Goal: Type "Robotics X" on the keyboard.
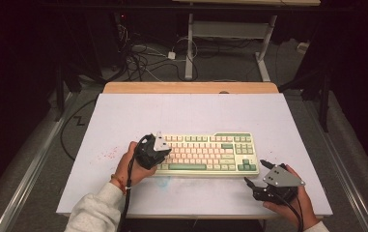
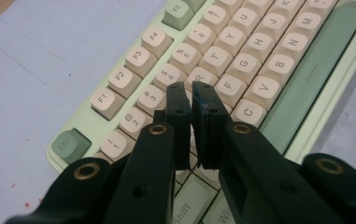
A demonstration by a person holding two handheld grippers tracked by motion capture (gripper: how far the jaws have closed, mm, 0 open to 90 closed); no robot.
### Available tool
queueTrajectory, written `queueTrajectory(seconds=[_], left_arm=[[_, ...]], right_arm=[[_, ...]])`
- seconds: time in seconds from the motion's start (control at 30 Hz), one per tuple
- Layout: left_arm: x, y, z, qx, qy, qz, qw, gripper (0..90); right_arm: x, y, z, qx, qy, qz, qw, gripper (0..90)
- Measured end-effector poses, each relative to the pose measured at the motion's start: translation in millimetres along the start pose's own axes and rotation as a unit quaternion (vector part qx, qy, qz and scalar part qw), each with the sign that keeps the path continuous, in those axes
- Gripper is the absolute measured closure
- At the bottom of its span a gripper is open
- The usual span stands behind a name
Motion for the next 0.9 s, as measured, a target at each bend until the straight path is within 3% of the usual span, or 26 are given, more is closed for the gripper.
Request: queueTrajectory(seconds=[0.9], left_arm=[[-6.7, 0.8, -9.8, -0.008, -0.003, 0.019, 0.9998, 81.9]], right_arm=[[2.0, 0.7, 0.4, 0.0, 0.006, -0.002, 1.0, 24.3]])
Point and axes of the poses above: each handheld gripper's, and its own axes: z roughly forward along the jaws, y roughly out of its top, x roughly to its left, the point moved 5 cm from there along z, roughly forward along the jaws, and after that the axes turned 9 degrees about -y, right-handed, at the moved point
